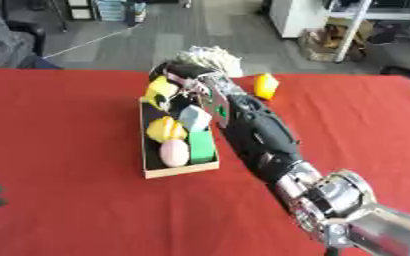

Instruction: Pick up objects on the table and place them in the box.

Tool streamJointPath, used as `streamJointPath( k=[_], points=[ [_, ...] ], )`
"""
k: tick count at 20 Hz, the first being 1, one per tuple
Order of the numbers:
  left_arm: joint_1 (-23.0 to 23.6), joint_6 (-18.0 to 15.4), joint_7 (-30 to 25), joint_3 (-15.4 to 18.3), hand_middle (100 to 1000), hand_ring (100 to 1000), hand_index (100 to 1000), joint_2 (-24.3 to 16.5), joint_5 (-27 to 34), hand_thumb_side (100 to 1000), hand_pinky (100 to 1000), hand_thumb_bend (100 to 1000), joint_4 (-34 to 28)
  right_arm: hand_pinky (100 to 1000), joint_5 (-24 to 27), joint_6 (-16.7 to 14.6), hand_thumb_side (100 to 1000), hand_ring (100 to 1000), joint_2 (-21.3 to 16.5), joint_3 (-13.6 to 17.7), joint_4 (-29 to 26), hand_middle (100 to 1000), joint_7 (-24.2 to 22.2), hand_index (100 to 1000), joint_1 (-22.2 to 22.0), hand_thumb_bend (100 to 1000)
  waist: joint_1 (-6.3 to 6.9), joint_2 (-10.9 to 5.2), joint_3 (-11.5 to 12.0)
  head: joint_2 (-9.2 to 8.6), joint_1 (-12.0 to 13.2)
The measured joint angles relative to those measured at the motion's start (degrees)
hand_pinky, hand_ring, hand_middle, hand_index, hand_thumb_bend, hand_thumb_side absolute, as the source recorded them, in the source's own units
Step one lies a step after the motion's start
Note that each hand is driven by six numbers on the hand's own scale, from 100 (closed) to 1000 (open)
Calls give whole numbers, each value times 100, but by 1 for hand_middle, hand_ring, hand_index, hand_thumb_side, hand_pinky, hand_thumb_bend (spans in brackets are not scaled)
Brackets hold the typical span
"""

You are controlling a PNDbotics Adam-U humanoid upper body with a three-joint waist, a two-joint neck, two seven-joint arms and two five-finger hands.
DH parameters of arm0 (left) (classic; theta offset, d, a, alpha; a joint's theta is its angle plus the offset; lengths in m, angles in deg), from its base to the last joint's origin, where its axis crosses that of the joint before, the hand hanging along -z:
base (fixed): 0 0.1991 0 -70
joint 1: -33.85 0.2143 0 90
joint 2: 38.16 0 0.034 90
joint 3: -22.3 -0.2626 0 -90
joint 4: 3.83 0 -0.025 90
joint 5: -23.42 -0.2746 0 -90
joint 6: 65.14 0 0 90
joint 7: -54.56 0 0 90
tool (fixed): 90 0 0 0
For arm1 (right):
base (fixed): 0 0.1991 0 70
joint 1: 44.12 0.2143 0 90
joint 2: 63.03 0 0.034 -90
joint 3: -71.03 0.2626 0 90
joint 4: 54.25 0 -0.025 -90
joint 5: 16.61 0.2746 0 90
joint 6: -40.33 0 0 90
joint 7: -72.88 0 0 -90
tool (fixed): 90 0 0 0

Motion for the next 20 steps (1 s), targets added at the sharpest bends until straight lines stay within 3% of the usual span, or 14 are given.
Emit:
streamJointPath(
  k=[5, 8, 13, 18, 19, 20],
  points=[
    [-1, 0, 0, 0, 627, 632, 815, 3, 0, 665, 771, 100, 0, 690, -30, 16, 220, 766, 37, -7, 65, 824, 104, 925, -16, 100, 0, 3, 1, -19, 0],
    [-1, 0, 0, 0, 627, 632, 815, 3, 0, 666, 772, 100, 0, 749, -30, 23, 369, 831, 37, -8, 65, 875, 134, 956, -16, 100, 0, 3, 1, -22, 0],
    [-1, 0, 0, 0, 626, 632, 815, 12, 0, 664, 772, 100, 0, 836, -29, 34, 517, 907, 36, -22, 65, 943, 164, 991, -17, 100, 0, 3, -1, -25, -1],
    [-1, 1, 1, 1, 626, 632, 815, 26, 0, 665, 772, 100, 0, 863, -50, 8, 491, 925, 31, -41, 40, 958, 80, 998, -15, 100, 0, 3, -36, -26, -6],
    [-1, 1, 2, 2, 626, 632, 815, 27, 0, 665, 772, 100, 0, 857, -43, -12, 545, 920, 20, -41, 9, 954, 60, 997, -13, 100, 0, 3, -45, -26, -6],
    [0, 1, 3, 3, 626, 632, 815, 28, 0, 665, 772, 100, 0, 854, -9, -35, 489, 918, 9, -41, -30, 952, 39, 997, -6, 100, 0, 3, -60, -27, -7]
  ],
)
